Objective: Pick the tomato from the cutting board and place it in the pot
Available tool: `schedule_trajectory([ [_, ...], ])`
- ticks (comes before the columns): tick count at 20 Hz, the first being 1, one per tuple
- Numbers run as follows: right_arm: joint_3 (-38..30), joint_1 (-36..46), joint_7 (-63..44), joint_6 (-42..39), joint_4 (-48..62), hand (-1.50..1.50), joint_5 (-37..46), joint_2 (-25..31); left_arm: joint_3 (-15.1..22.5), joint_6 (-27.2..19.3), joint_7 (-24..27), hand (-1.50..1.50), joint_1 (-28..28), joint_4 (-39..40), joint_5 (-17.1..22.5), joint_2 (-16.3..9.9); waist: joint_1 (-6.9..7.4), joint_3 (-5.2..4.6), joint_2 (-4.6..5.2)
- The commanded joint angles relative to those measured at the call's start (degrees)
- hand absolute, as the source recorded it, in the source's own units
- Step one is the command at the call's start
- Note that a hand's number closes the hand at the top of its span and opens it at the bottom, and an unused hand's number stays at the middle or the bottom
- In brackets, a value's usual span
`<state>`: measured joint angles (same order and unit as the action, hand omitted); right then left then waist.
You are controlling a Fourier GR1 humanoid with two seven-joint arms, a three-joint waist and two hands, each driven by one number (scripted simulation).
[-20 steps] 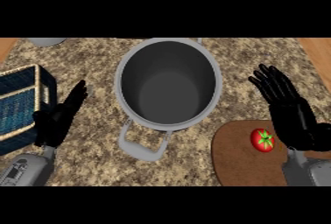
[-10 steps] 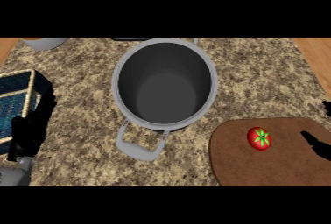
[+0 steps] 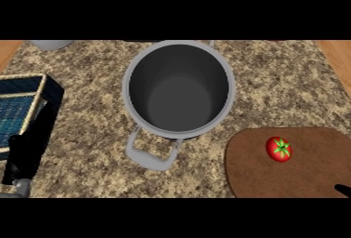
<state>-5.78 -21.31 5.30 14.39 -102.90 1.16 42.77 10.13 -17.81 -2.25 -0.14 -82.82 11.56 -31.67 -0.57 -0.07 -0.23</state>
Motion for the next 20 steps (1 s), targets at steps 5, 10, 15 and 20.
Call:
schedule_trajectory([
  [5, 4.32, 6.31, -24.80, -10.73, -9.68, -1.50, 1.87, 9.89, -0.12, -0.29, -4.51, 0.00, 0.46, -5.36, -1.82, -1.14, 1.47, -0.02, 0.25],
  [10, 9.90, 12.70, -34.70, -22.77, -7.85, -1.50, -0.43, 17.22, -0.32, 2.21, -1.77, 0.00, -0.90, -1.62, -0.61, 0.51, 2.66, -0.11, 0.70],
  [15, 17.53, 22.76, -45.59, -31.45, -4.82, -1.50, -4.75, 15.88, -0.04, 1.83, -3.65, 0.00, -4.06, -1.03, -1.92, 1.40, 2.89, -0.01, 0.81],
  [20, 21.70, 33.07, -56.54, -36.43, -3.50, -1.50, -7.21, 9.10, -2.41, 2.86, -1.87, 0.00, 1.15, -3.15, -2.05, 1.03, 2.10, 0.03, 0.37],
])
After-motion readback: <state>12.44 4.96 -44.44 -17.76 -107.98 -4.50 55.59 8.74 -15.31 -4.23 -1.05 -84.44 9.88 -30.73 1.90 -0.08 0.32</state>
